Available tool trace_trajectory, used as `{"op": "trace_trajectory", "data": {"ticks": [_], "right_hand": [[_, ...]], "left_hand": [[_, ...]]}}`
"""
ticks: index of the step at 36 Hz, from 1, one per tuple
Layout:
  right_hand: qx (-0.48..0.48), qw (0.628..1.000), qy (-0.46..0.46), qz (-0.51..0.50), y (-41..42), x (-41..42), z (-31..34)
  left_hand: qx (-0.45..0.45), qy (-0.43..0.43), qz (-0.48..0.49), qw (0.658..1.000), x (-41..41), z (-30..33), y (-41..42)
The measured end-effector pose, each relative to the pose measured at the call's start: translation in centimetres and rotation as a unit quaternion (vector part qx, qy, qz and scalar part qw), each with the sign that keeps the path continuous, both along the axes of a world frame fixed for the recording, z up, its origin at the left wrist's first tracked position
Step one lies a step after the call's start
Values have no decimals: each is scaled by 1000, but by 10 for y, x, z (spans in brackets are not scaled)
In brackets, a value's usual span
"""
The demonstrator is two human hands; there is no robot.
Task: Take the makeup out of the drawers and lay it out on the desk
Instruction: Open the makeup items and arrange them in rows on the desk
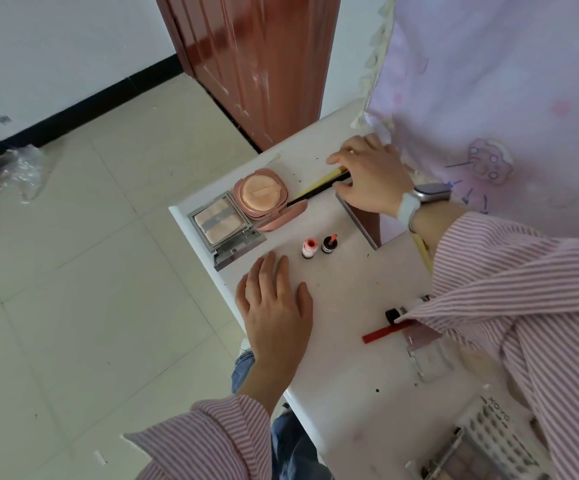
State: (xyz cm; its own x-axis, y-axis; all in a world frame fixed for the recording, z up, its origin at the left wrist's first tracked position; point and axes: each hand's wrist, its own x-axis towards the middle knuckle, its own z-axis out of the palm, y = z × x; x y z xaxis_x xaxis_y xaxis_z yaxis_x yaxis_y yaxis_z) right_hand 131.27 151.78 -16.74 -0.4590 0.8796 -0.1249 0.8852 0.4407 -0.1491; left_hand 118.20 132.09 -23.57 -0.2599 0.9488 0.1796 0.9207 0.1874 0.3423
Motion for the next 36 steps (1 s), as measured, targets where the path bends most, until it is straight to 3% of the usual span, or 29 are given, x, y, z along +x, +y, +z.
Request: {"op": "trace_trajectory", "data": {"ticks": [7,19,29,36], "right_hand": [[-54,995,-51,68,13,-22,-6],[47,968,-136,205,15,-26,-13],[131,959,-69,243,12,-8,-2],[205,967,18,151,-5,9,38]], "left_hand": [[-10,17,2,1000,0,0,0],[-10,15,3,1000,0,0,-1],[-20,9,2,1000,0,1,0],[-3,-4,-2,1000,0,1,0]]}}
